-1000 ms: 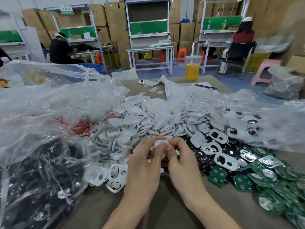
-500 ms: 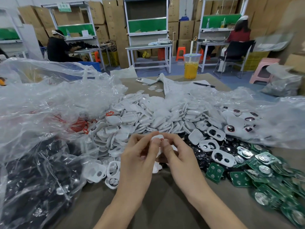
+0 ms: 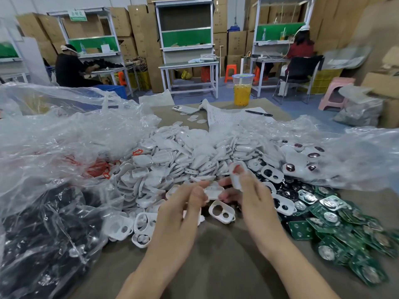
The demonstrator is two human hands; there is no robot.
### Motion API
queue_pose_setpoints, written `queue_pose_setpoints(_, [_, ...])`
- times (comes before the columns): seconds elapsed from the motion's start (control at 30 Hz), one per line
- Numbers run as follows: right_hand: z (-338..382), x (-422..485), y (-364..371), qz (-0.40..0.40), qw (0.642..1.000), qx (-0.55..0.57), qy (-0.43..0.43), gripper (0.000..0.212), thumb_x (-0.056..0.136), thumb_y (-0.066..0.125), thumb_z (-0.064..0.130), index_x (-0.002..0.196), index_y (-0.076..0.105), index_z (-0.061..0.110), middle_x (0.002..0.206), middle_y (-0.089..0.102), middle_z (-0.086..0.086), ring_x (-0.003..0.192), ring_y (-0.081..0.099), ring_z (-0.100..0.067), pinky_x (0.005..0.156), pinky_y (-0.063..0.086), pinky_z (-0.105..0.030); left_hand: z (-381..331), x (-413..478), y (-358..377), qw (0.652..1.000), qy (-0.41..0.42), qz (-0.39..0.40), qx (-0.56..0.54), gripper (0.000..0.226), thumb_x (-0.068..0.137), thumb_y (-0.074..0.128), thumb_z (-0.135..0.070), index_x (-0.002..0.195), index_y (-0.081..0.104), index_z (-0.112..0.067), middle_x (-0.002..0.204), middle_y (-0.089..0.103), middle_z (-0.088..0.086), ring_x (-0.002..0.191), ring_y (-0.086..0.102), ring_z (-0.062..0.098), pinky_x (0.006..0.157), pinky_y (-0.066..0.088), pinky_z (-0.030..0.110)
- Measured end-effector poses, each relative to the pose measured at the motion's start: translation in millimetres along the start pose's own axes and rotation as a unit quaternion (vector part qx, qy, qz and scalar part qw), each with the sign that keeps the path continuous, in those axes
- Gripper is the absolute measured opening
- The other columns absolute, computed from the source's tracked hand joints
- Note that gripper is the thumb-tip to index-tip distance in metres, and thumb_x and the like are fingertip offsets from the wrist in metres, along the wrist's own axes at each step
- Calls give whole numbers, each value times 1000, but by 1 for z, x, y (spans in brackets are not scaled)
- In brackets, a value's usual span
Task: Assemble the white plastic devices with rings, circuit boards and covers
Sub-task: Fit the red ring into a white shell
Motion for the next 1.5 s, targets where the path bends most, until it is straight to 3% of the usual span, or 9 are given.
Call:
queue_pose_setpoints(0.17, [5,9,-64,-139,988,68,-24,31,107,44,24,90,67,14,76,72,-2,55,62,-13,54,50,-20,-9,-15,37,954,139,116,240,31,103,44,-46,118,67,-32,108,61,-20,106,55,1,95,40,25])
queue_pose_setpoints(0.33, [2,12,-86,-171,976,133,-19,24,104,53,26,88,71,21,87,77,-7,57,66,-13,53,52,-20,-21,-22,72,901,214,158,343,32,102,45,-46,120,66,-31,109,61,-13,102,56,9,91,39,29])
queue_pose_setpoints(0.53, [-1,16,-86,-179,968,174,-23,21,102,54,31,98,62,12,93,78,-8,65,71,-12,57,54,-18,-27,-18,107,888,220,190,358,38,102,41,-54,126,63,-33,112,57,-9,100,54,14,89,41,28])
queue_pose_setpoints(0.73, [2,16,-67,-137,986,89,-31,28,104,50,35,101,59,9,88,77,-4,69,73,-16,60,54,-18,-26,-15,122,867,250,246,353,34,98,47,-51,121,66,-35,128,59,-4,121,50,19,106,39,36])
queue_pose_setpoints(0.87, [5,10,-43,-89,994,7,-64,13,104,52,35,95,59,27,89,76,-1,74,74,-18,64,55,-20,-22,-10,113,869,236,233,366,34,97,47,-47,115,71,-29,114,63,-1,109,56,20,98,46,38])
queue_pose_setpoints(1.07, [26,4,-55,-178,974,-31,-137,19,103,51,39,87,59,46,90,76,3,78,75,-18,73,58,-34,3,0,80,887,171,235,358,41,102,39,-55,130,63,-39,145,52,-8,133,44,13,113,29,30])
queue_pose_setpoints(1.27, [32,-3,-100,-325,934,0,-149,14,107,44,34,93,48,32,89,75,7,69,74,-17,64,58,-26,11,17,53,892,147,157,397,24,99,56,-41,116,71,-32,129,60,-4,120,55,20,104,39,37])
queue_pose_setpoints(1.4, [26,0,-102,-331,933,0,-138,15,108,41,32,93,46,32,88,73,4,69,74,-16,66,59,-26,14,20,47,889,123,117,425,17,94,67,-35,106,73,-25,119,64,0,108,61,26,93,48,45])
queue_pose_setpoints(1.5, [21,4,-98,-318,940,0,-122,16,108,39,31,94,46,32,88,72,10,70,74,-15,66,59,-25,9,18,51,885,143,109,429,26,95,60,-39,114,71,-24,116,65,-2,106,62,25,93,48,44])
Point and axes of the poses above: each hand's wrist, its own x-axis towards the middle knuckle, its own y-axis out of the palm, z = x × y, the point moved 10 cm from there along x, towards the middle knuckle
